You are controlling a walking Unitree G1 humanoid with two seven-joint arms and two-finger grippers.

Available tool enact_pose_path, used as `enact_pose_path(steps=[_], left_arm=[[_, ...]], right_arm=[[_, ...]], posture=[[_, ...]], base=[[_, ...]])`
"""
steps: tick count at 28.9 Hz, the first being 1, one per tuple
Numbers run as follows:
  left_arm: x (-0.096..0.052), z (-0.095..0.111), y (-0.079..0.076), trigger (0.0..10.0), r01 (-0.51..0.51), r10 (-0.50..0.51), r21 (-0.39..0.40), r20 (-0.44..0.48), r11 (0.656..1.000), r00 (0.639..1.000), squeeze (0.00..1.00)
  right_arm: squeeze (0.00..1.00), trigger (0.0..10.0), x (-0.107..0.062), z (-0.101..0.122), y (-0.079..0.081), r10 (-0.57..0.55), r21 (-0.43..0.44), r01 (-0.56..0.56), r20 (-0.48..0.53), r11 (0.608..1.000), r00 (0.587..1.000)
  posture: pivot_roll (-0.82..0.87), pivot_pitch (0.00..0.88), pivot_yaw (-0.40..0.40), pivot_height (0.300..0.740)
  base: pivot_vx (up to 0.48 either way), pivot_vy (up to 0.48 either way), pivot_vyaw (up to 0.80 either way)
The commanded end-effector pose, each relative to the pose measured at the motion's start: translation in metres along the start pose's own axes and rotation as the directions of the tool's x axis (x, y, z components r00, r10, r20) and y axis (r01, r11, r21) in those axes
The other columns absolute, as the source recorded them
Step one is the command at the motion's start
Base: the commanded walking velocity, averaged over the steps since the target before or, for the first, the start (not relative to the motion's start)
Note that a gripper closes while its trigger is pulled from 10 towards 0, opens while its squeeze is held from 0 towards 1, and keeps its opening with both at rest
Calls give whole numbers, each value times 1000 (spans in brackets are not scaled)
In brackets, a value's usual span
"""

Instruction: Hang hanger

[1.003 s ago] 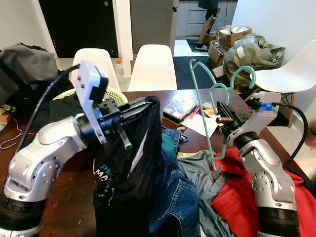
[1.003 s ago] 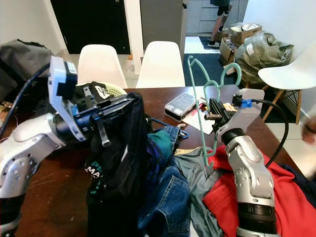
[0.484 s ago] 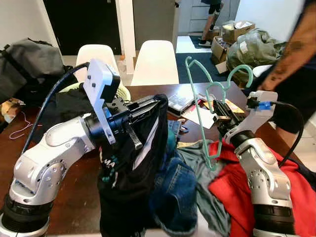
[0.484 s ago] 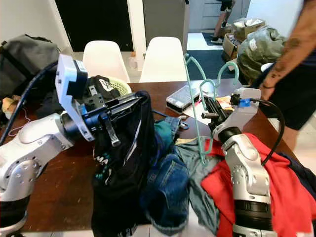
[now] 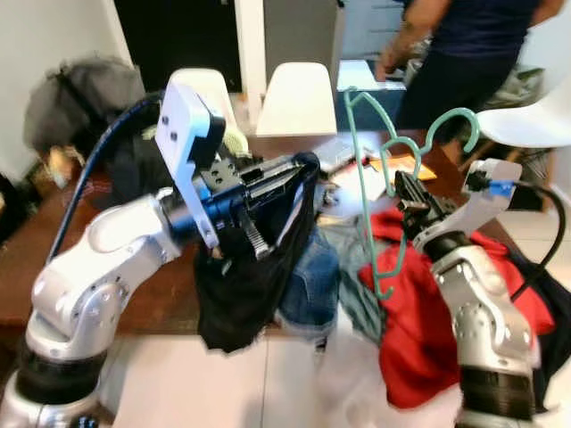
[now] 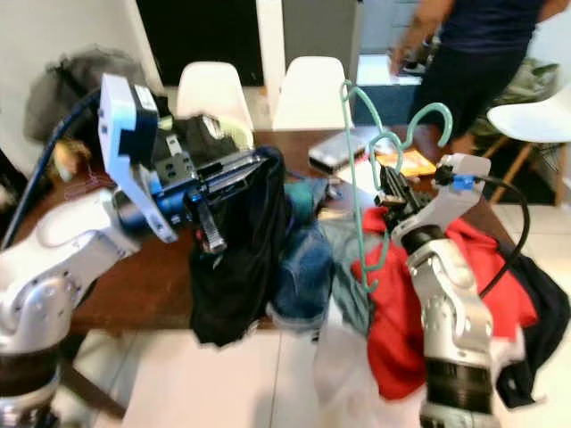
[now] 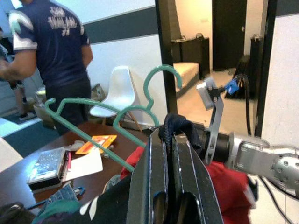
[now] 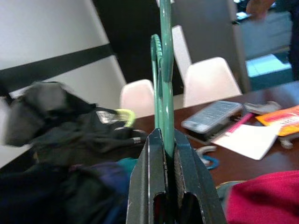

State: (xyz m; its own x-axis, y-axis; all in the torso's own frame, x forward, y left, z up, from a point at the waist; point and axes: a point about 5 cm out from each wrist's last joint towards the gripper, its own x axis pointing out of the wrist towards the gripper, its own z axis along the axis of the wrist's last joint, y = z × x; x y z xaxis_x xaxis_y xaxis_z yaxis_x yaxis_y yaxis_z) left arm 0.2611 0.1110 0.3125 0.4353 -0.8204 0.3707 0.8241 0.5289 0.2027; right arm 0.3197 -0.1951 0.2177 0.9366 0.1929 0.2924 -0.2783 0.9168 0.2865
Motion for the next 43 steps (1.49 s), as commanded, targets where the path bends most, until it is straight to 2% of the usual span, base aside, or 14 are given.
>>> enact_pose_path(steps=[1,6,9,10,13,14,15,17,18,20,26,33,43], left_arm=[[4,10,-2,10000,19,-19,-8,49,1000,999,0],[9,11,-8,10000,45,-38,-69,96,997,995,0],[13,-4,-15,10000,59,-49,-136,79,989,996,0],[13,-4,-15,10000,59,-49,-136,79,989,996,0],[10,-65,-31,10000,47,-70,-238,-93,970,993,0],[10,-76,-36,10000,50,-84,-271,-113,961,990,0],[10,-76,-36,10000,50,-84,-271,-113,961,990,0],[14,-84,-45,10000,68,-108,-321,-108,945,988,0],[14,-84,-45,10000,68,-108,-321,-108,945,988,0],[22,-88,-58,10000,103,-146,-372,-87,922,985,0],[30,-89,-66,10000,131,-172,-414,-63,901,983,0],[47,-88,-81,10000,203,-216,-466,26,861,976,0],[53,-89,-88,10000,228,-237,-476,43,849,971,0]], right_arm=[[0,10000,3,2,6,25,-1,-25,12,1000,1000],[0,10000,2,2,6,27,3,-27,13,1000,1000],[0,10000,2,2,6,35,19,-35,20,999,999],[0,10000,2,2,6,35,19,-35,20,999,999],[0,10000,0,7,8,76,119,-84,66,989,995],[0,10000,-1,9,8,88,144,-99,80,985,993],[0,10000,-1,9,8,88,144,-99,80,985,993],[0,10000,-3,12,8,102,172,-118,99,978,990],[0,10000,-3,12,8,102,172,-118,99,978,990],[0,10000,-5,15,8,114,193,-136,120,972,986],[0,10000,-6,16,9,124,200,-148,128,969,984],[0,10000,-6,16,10,132,207,-156,124,966,983],[0,10000,-9,12,2,83,180,-97,84,979,993]], posture=[[-14,0,27,740],[-11,0,26,740],[-7,0,26,740],[-7,0,26,740],[-12,0,23,740],[-12,0,23,740],[-12,0,23,740],[-14,0,23,740],[-14,0,23,740],[-20,0,26,740],[-24,0,31,740],[-28,0,34,740],[-35,0,37,740]], base=[[-375,0,0],[-372,0,0],[-371,0,0],[-379,0,0],[-377,0,0],[-371,0,0],[-371,0,0],[-368,0,0],[-364,0,0],[-362,0,0],[-363,0,0],[-353,0,0],[-350,0,0]])
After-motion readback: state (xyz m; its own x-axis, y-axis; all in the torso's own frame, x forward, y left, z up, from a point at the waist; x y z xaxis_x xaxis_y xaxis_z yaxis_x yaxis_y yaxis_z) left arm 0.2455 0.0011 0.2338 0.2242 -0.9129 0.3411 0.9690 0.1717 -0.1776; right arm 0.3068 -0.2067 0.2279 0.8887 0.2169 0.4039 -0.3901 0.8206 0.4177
